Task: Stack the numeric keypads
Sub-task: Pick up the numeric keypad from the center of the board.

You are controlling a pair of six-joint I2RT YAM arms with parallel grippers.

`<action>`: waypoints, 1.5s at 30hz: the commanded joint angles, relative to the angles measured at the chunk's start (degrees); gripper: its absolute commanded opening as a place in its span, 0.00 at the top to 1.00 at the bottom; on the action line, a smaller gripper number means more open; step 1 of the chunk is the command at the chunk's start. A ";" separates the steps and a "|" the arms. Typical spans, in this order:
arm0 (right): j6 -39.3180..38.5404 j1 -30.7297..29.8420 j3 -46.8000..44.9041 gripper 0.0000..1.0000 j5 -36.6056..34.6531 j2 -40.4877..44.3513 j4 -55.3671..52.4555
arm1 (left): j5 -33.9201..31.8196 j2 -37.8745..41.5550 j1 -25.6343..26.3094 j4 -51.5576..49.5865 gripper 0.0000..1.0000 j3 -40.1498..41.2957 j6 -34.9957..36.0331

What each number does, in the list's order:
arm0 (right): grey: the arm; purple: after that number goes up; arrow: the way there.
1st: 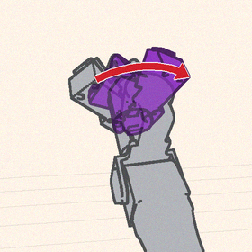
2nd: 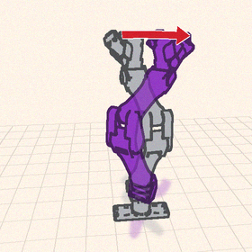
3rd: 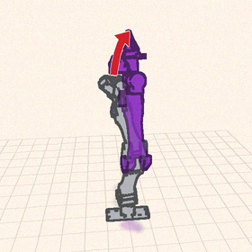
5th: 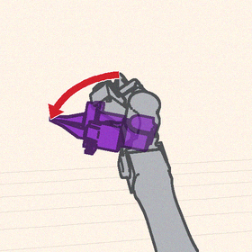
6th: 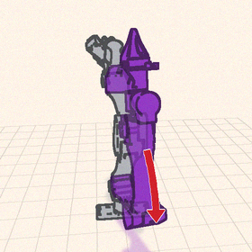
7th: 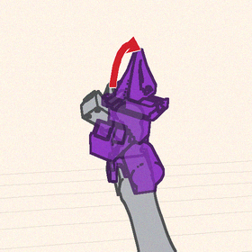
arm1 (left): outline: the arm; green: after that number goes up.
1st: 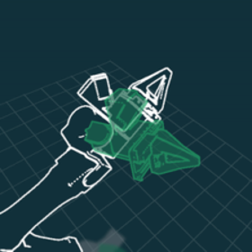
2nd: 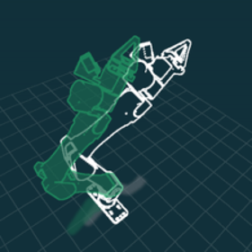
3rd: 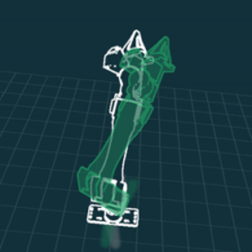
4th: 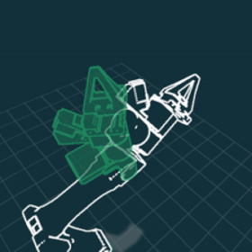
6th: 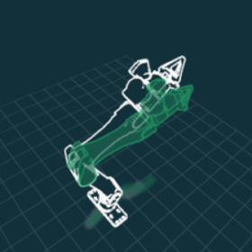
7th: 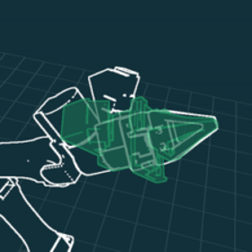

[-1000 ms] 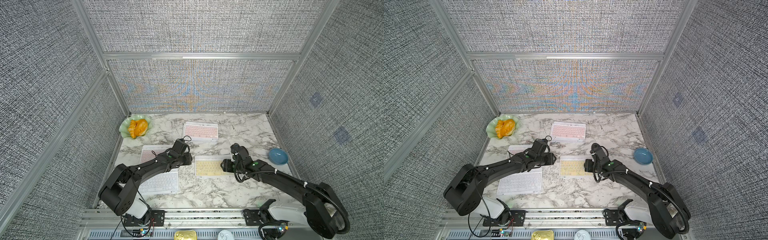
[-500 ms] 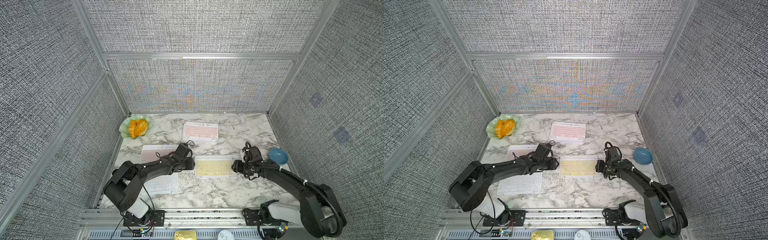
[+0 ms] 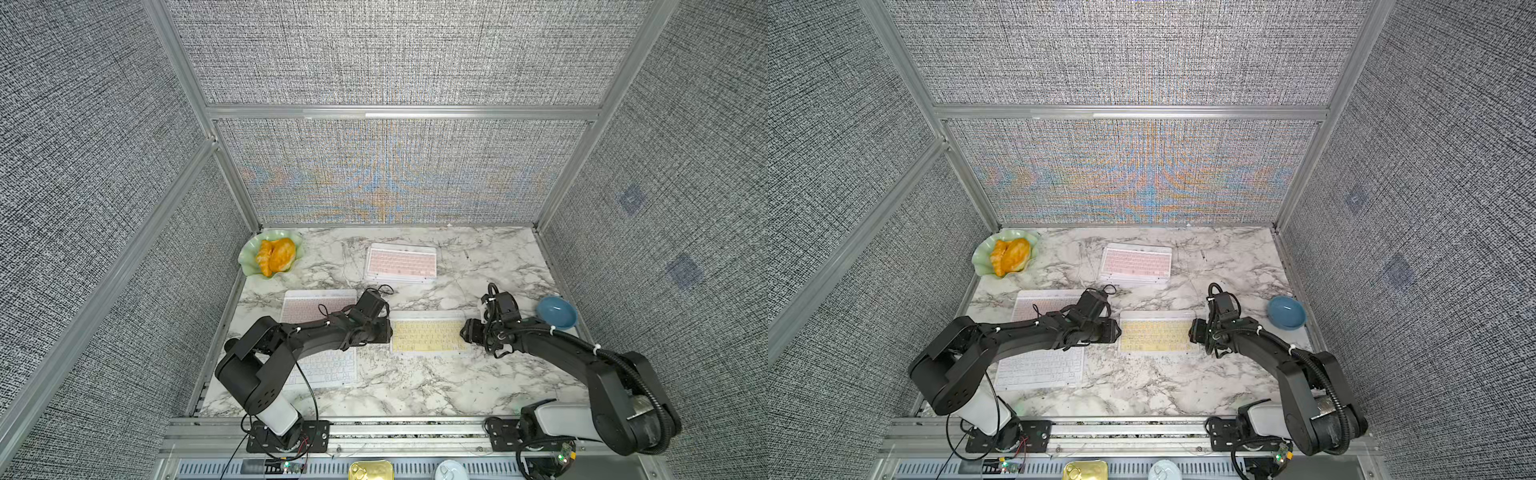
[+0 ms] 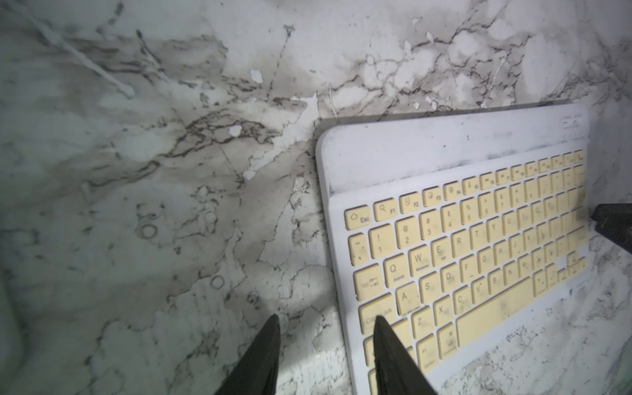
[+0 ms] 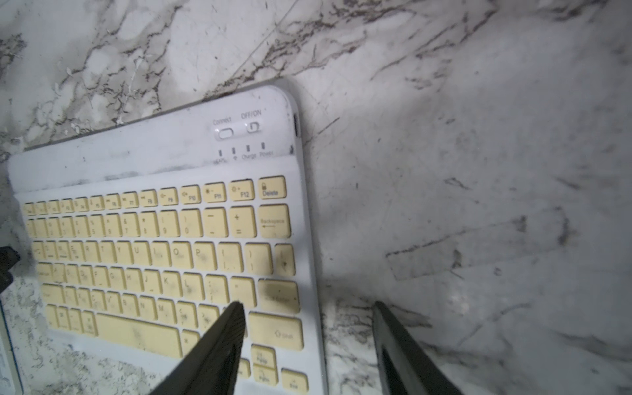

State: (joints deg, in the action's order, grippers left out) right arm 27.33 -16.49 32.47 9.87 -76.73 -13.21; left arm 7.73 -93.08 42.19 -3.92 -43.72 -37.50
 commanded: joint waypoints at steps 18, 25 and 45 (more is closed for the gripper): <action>3.30 -0.03 -1.54 0.38 4.92 -0.58 1.32 | 0.32 -1.09 1.09 0.68 0.54 -1.36 -0.03; 2.98 -0.10 -0.65 0.38 1.68 -0.61 0.43 | 0.23 -1.29 1.14 0.50 0.54 -1.58 0.19; 8.04 -0.49 -2.19 0.38 14.42 -1.43 9.40 | 0.71 -3.24 2.31 0.61 0.54 -3.17 0.32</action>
State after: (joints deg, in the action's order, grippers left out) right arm 33.28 -16.91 30.37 20.75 -78.46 -3.64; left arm 7.49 -95.98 44.34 -4.01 -46.61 -37.45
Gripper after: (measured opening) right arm 0.620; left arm 0.457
